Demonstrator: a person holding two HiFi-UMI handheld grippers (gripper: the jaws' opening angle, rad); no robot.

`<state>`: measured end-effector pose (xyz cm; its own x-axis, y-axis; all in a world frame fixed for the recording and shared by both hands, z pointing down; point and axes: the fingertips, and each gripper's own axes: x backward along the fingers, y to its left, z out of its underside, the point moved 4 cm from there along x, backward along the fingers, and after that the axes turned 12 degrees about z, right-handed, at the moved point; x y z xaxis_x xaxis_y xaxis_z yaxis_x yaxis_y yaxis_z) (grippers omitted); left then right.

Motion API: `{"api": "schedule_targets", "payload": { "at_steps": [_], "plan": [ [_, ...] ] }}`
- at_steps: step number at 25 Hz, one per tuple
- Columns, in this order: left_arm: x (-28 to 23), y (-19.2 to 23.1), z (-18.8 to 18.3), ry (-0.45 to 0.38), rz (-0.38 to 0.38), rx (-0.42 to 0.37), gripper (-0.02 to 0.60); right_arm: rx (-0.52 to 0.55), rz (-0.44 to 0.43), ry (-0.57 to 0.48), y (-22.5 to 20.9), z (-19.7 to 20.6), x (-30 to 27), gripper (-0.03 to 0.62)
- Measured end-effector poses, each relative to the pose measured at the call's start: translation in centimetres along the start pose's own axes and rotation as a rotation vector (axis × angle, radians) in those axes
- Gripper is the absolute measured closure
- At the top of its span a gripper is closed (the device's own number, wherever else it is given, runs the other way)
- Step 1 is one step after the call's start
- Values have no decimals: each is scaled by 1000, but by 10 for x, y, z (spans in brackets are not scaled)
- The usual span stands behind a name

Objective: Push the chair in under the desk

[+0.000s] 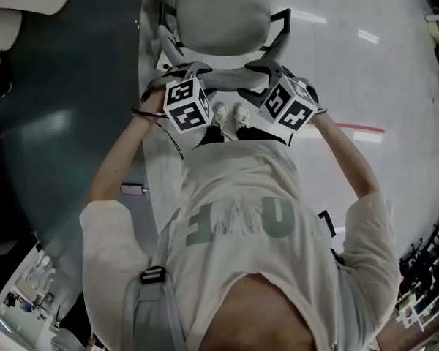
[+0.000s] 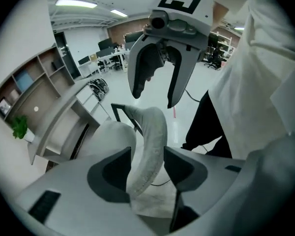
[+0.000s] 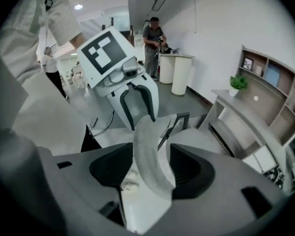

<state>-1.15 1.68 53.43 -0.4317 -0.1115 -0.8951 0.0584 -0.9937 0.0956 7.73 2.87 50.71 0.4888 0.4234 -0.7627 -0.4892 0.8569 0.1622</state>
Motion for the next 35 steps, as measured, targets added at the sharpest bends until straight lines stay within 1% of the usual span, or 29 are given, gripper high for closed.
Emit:
{"api": "schedule_targets", "payload": {
  "at_steps": [3, 7, 11, 14, 17, 18, 22, 23, 28, 31, 33, 35],
  "plan": [
    [-18, -4, 1, 62, 44, -48, 383, 83, -54, 93, 16, 21, -20, 367],
    [-41, -7, 6, 147, 89, -90, 383, 203, -65, 171, 30, 43, -44, 367],
    [-58, -5, 13, 234, 78, -127, 383, 345, -74, 218, 38, 59, -65, 367],
    [-68, -3, 15, 255, 78, -128, 387, 418, -70, 249, 37, 65, -76, 368],
    [-73, -1, 15, 263, 63, -146, 418, 404, -74, 267, 36, 67, -84, 373],
    [-74, -1, 14, 267, 59, -154, 434, 397, -72, 269, 35, 67, -86, 391],
    [-76, -2, 14, 263, 59, -148, 453, 414, -75, 280, 38, 69, -88, 464],
    [-76, -3, 14, 258, 61, -145, 456, 421, -72, 282, 38, 71, -88, 473],
    [-78, 1, 12, 231, 41, -153, 462, 402, -62, 267, 34, 71, -87, 493],
    [-78, 5, 15, 234, 60, -149, 460, 395, -68, 271, 32, 70, -91, 494],
    [-78, 8, 18, 234, 56, -144, 460, 398, -51, 263, 31, 65, -92, 497],
    [-78, 14, 19, 235, 36, -138, 460, 396, -27, 254, 26, 63, -94, 504]
  ]
}}
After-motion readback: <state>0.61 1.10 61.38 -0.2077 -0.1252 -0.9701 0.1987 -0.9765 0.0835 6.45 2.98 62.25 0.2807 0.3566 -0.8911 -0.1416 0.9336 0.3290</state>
